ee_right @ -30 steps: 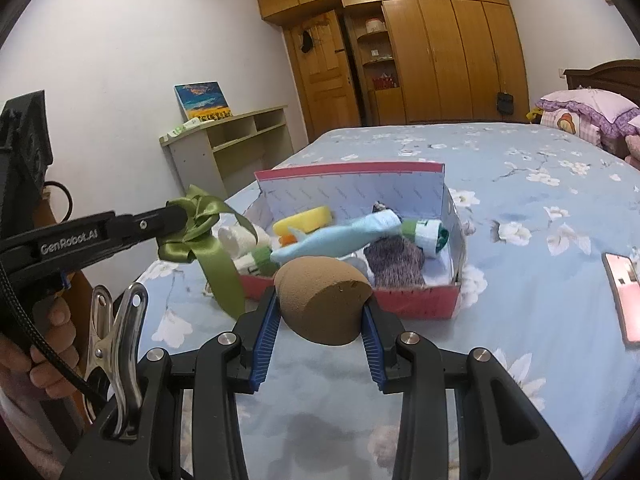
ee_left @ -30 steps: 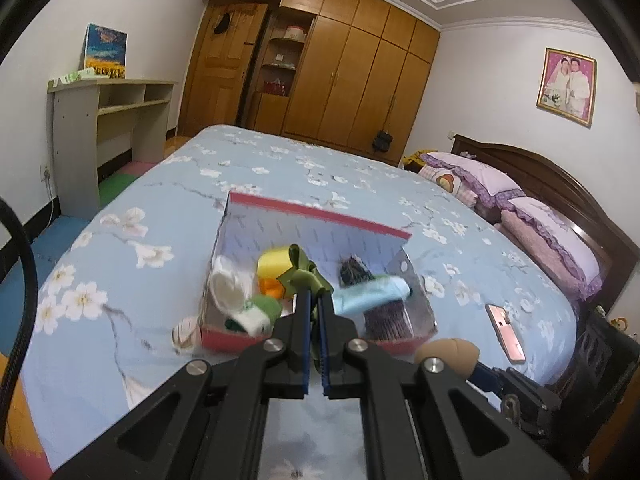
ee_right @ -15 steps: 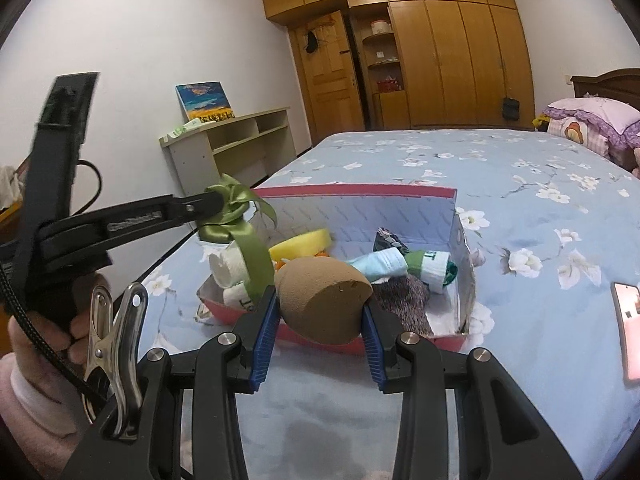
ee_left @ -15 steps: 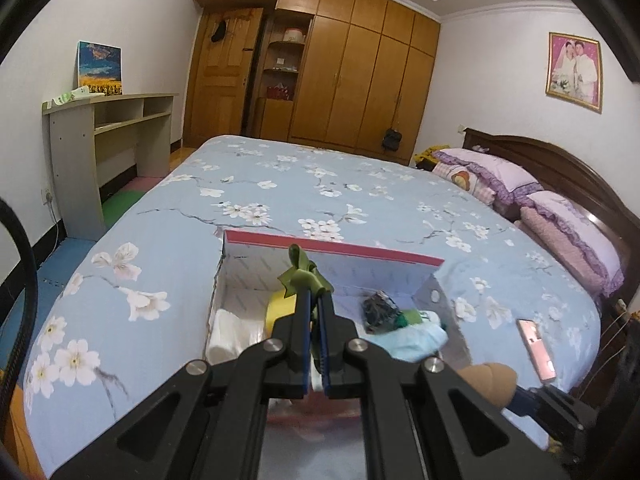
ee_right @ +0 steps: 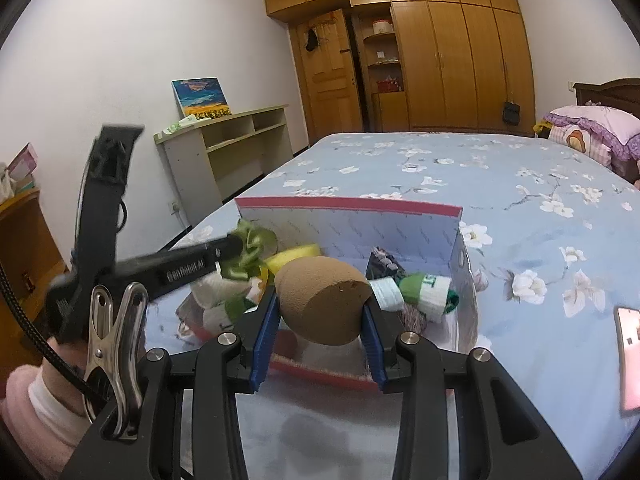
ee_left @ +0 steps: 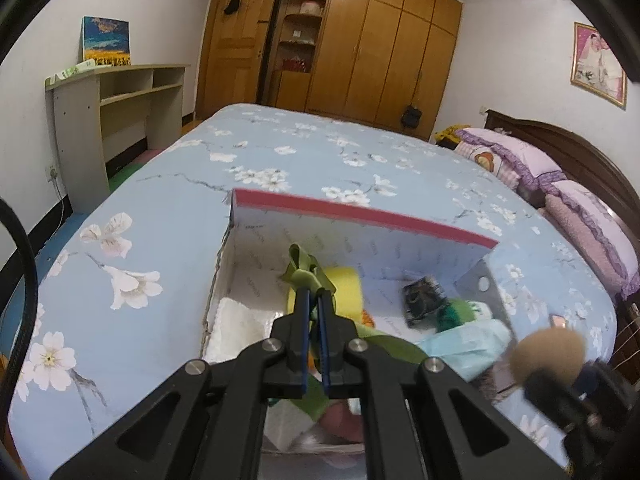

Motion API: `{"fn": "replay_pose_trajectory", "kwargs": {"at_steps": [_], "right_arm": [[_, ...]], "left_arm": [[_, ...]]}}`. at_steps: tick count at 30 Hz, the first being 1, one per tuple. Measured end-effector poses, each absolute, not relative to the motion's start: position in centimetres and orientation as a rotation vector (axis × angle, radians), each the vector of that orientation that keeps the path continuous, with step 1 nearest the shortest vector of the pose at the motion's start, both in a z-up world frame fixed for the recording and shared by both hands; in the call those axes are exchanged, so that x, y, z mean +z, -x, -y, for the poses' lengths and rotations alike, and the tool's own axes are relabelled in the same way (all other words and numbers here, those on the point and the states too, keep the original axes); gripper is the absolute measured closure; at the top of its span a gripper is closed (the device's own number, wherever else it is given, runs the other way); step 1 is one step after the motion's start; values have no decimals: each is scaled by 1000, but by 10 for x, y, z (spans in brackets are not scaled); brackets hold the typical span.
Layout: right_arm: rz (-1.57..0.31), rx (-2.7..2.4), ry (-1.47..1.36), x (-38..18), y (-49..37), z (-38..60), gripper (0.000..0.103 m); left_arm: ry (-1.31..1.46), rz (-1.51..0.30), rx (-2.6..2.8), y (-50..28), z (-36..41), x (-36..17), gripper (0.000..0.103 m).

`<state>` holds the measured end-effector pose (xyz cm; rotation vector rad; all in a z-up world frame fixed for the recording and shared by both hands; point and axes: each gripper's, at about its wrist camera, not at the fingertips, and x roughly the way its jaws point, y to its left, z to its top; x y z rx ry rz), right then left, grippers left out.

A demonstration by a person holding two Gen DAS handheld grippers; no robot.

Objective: Organize soft objects
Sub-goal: 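Lower the egg and bow into the box and open both grippers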

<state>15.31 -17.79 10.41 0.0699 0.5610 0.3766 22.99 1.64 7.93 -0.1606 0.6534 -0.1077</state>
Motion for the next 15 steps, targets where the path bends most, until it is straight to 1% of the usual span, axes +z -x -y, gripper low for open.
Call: {"fn": "replay_pose_trajectory", "kwargs": {"at_steps": [8,15], "right_arm": [[-553,366,-87,107,-183,168,63],[-600,341,-73,88,-218,159,63]], "left_arm": [[172,-700,-105,-242,-21,55,99],[196,-714,-102,-246,-27,47,99]]}}
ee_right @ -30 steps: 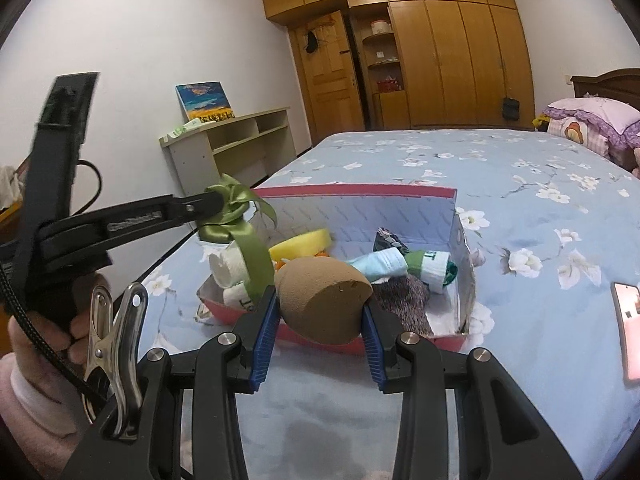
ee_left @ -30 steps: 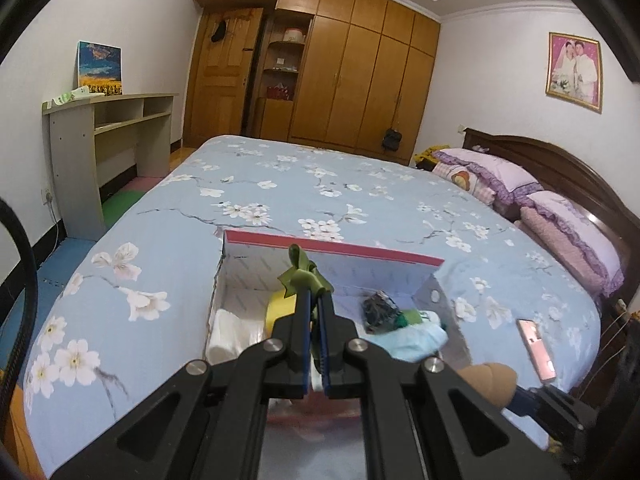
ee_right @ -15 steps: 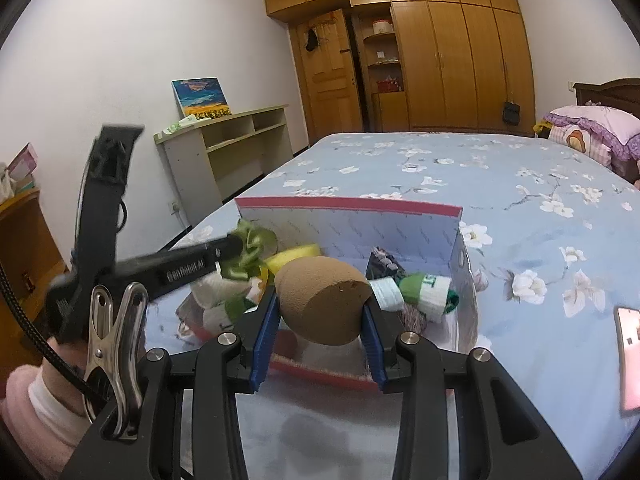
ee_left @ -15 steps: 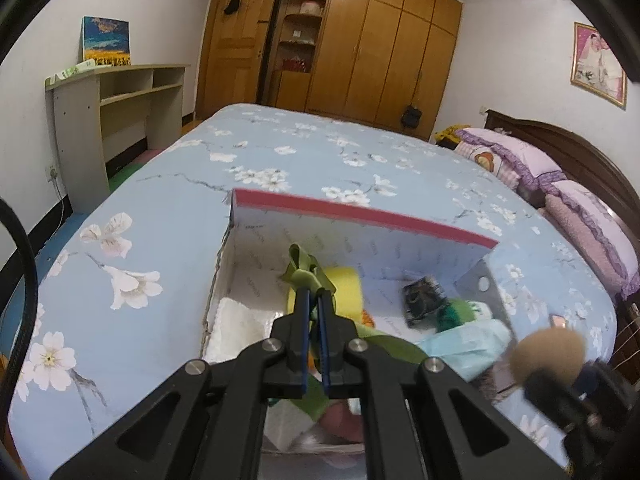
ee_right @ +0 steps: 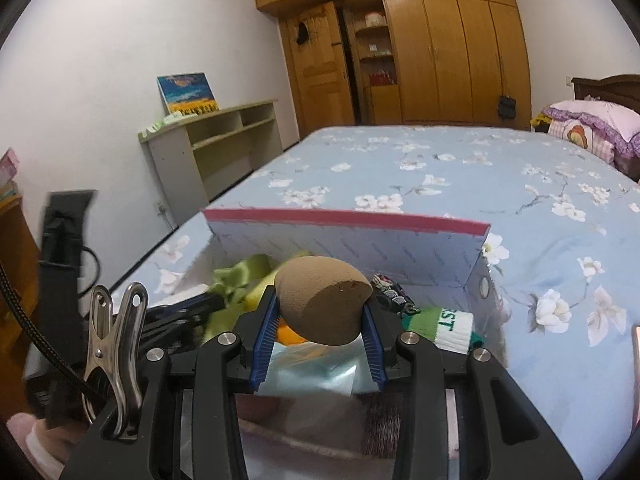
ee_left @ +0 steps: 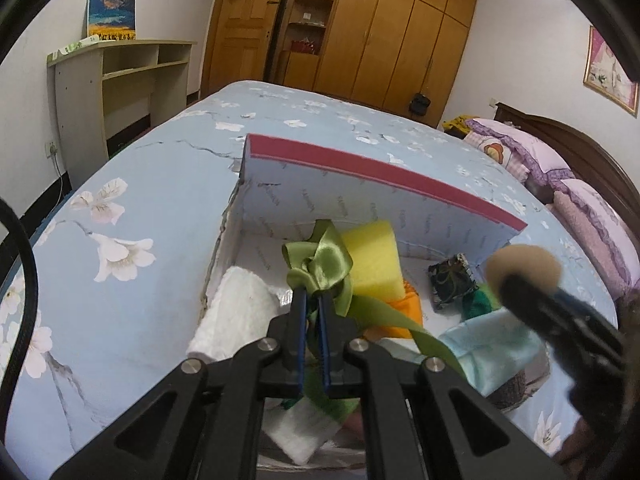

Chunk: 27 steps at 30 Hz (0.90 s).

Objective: Organize soft objects

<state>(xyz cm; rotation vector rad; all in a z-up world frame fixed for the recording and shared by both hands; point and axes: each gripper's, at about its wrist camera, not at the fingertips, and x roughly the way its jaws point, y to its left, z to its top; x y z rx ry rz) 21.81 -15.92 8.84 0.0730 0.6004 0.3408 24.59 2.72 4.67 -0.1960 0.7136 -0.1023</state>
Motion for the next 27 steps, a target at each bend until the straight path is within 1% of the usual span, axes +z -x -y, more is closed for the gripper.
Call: {"fn": "replay_pose_trajectory", "kwargs": {"at_steps": [9,10,11,12,14,16,20,23,27], "right_arm": [[-682,313,-72,59,-237,160,63],[-688,313,-72,57,-238,159,62],[-694,313,-70,56,-238,159,62],[-698,313,-68,55,-239,159,62],[-702,313,-58,55,-239,158,61],[-694,306,-41,55,-237,157,60],[-679,302,-21,60,-232,154,56],[-664,305,-29,65,-228,156,53],[-623,297,-35,76,-220,161,50]], "left_arm": [[188,-720,-101,-247,-27,43,98],[184,-719,-98,-247,-27,43,96],[179,-719,-94,-247,-27,44,91],[172,-717,-90,-247,-26,44,88],[162,-713,-84,-245,-24,45,76],[154,-710,-78,-243,-21,48,69],[120,-708,-72,-238,-15,53,56],[109,-706,-71,-234,-12,58,50],[105,-700,-60,-228,-10,67,49]]}}
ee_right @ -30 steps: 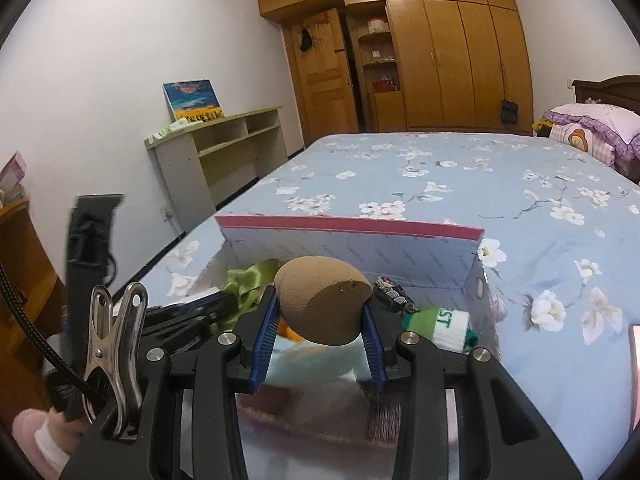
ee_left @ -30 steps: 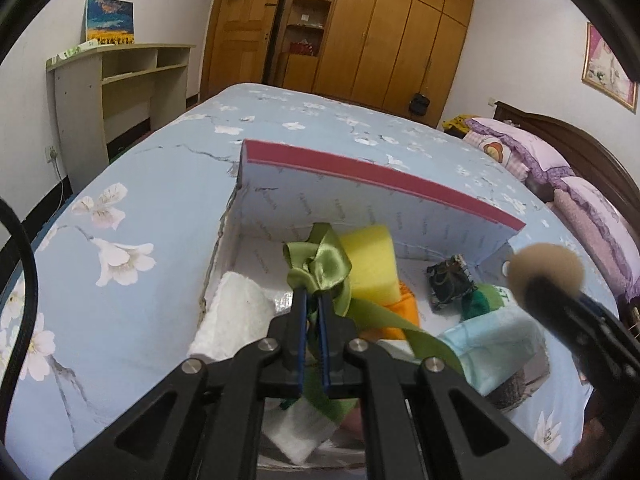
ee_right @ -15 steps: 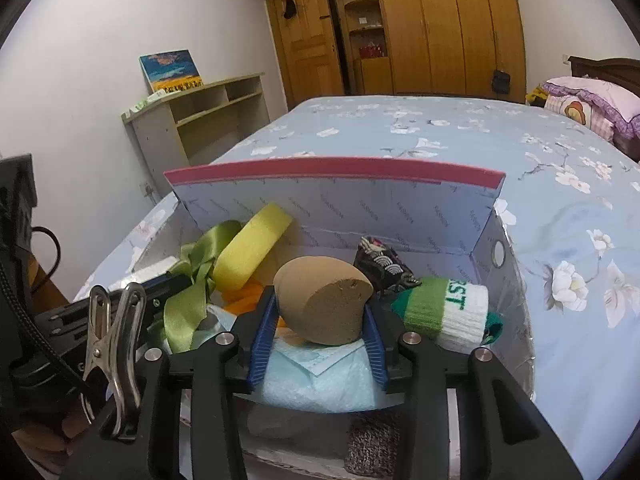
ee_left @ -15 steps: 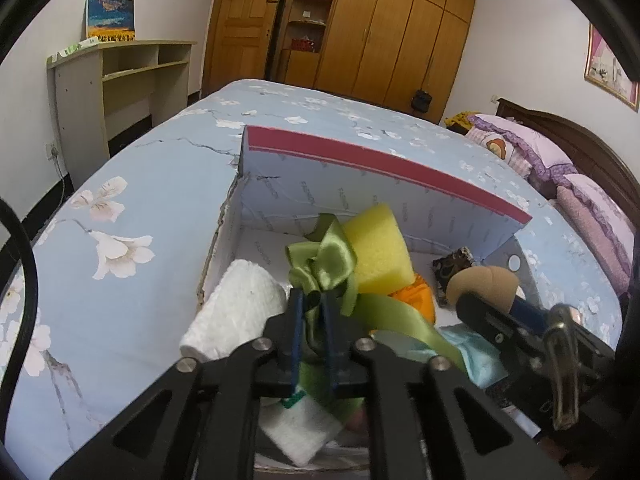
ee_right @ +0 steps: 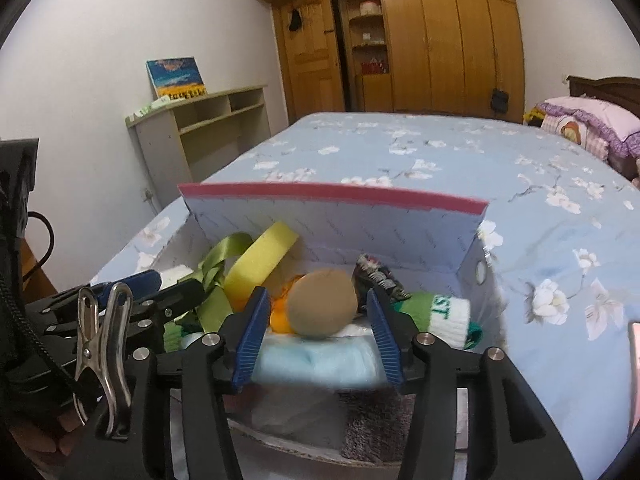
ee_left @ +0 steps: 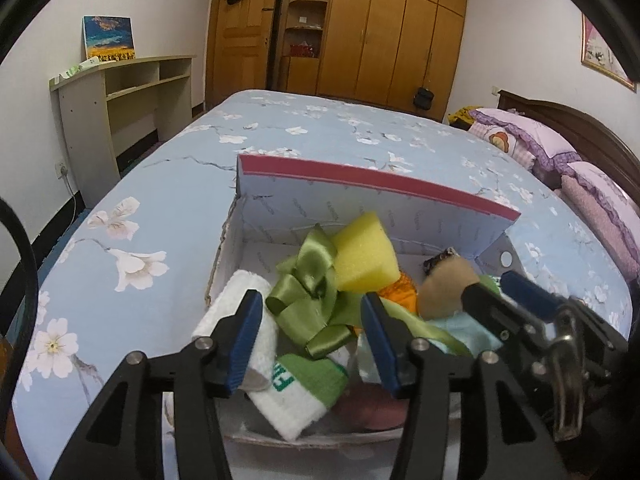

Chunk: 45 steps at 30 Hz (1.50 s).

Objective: Organize soft objects

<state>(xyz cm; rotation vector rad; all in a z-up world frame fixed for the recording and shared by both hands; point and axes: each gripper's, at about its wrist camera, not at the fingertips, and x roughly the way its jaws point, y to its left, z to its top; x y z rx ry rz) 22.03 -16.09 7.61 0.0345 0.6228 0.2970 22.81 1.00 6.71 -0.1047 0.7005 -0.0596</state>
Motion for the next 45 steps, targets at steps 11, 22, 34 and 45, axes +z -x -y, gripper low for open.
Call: {"fn": "replay_pose_trajectory", "kwargs": {"at_steps": [11,22,34,45], "right_arm": [[-580,306,-67,96,-193,168,45],[-586,299,-87,95,-154,172,45],[-601,282,-76,80,-123,176,45],[-675,247,-95,47,-121,182,45]], "left_arm": [[79,-667,-52,-198,0,88,45],[91,-674,-34,-160,-2,91,44],[92,-728,-41,-135,3,68,44],[69,-784,-32,-135,8,41,44]]}}
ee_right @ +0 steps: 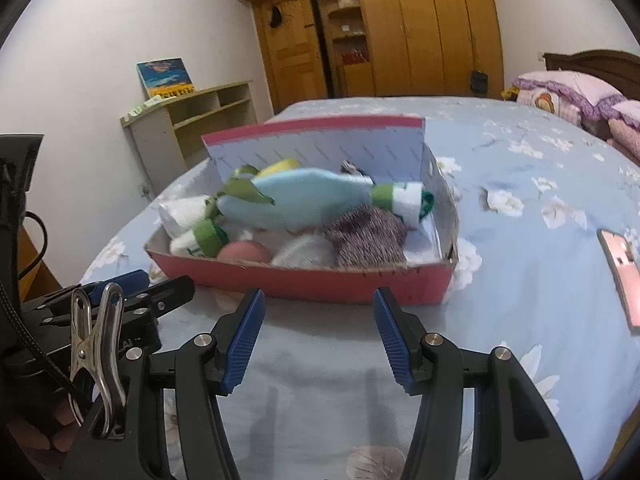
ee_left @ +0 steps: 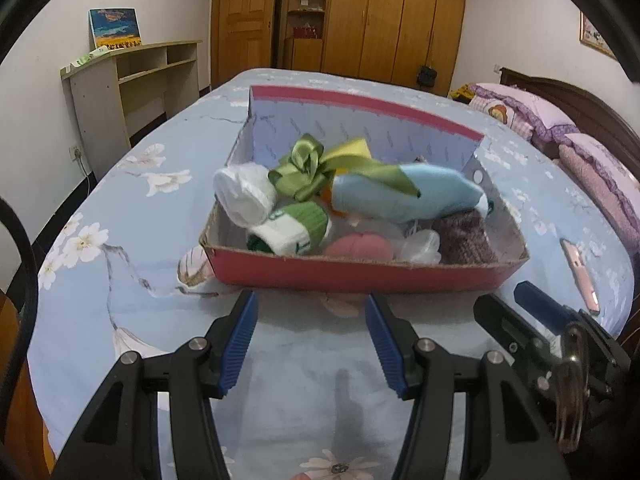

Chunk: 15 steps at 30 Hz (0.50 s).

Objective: Organize soft objects

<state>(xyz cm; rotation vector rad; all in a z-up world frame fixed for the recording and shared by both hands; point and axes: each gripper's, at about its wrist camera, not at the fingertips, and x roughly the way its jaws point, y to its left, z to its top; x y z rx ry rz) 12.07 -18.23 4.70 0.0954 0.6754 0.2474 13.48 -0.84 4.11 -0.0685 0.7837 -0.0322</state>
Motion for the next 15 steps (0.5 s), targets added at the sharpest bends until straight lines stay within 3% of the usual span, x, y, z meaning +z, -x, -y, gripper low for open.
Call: {"fn": "replay_pose_trajectory", "kwargs": {"at_steps": [15], "right_arm": [[-716,238,-107,30,-127,183,45]], "left_arm": [[40,-826,-29,-141,14,24,44]]}}
